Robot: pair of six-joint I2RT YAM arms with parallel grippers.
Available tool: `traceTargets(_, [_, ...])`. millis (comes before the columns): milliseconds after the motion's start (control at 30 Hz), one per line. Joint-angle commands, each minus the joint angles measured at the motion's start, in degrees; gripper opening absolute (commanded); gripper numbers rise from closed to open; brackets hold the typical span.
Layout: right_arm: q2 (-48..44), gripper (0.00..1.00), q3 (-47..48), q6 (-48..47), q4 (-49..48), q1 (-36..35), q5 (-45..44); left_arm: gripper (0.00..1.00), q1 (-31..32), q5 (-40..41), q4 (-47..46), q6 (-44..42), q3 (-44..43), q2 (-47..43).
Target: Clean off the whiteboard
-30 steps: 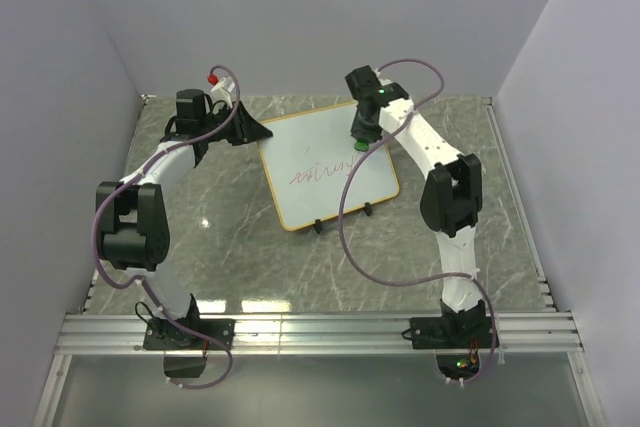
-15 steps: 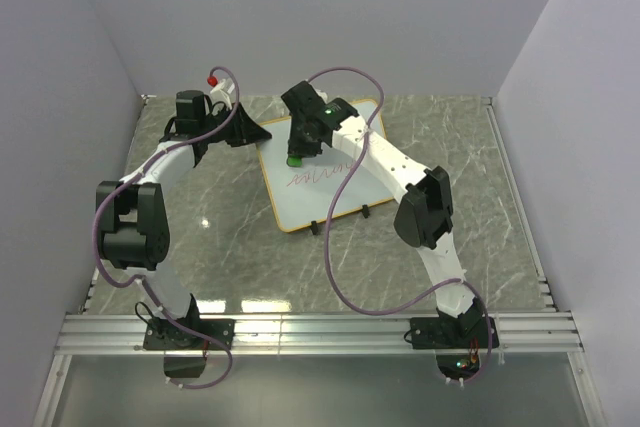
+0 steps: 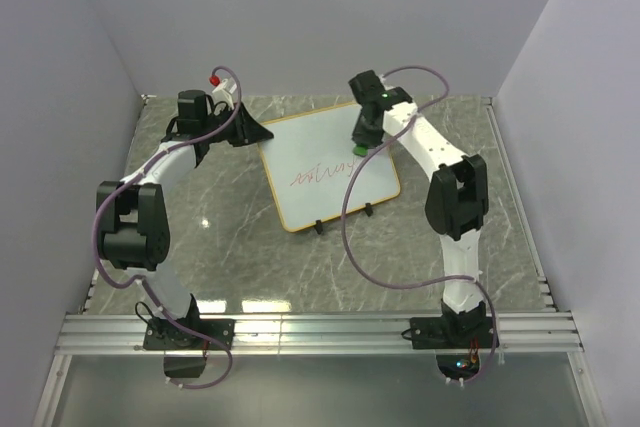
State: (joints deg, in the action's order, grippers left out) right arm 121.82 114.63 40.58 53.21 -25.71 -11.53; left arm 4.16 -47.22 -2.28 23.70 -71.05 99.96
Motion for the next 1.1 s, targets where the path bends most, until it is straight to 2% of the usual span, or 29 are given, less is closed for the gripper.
traceTargets(0, [1.31,0.00,-4.06,-1.20,-0.65,3.30,-9.12,0.00,1.29,0.99,0.26,-3.93,0.47,-1.79])
traceTargets(233, [1.05,0.00,-4.15,-0.24,-1.62,3.48,-6.23,0.00,1.37,0.90,0.53,-3.93,-0.06,-1.79])
traceTargets(567, [-0.88,0.00,0.33,0.38,-4.16,-6.80,-1.75,0.00,1.64,1.26,0.88,-4.19,-0.06,-1.53])
traceTargets(767, [1.05,0.00,4.46,0.56,-3.90,-11.54,1.15,0.00,1.99,1.52,0.96,-4.28,0.21,-1.96])
traceTargets(867, [0.53,0.00,2.36,-1.11,-5.65,-14.01,3.08,0.00,1.99,1.69,0.97,-4.37,0.56,-2.49])
traceTargets(933, [-1.66,0.00,-2.81,-2.16,-9.95,-14.97,6.95,0.00,1.99,1.87,1.14,-4.45,0.82,-2.75])
traceTargets(1067, [-5.53,0.00,-10.47,-1.73,-13.75,-14.46,5.65,0.00,1.99,2.05,1.05,-4.46,1.70,-3.81])
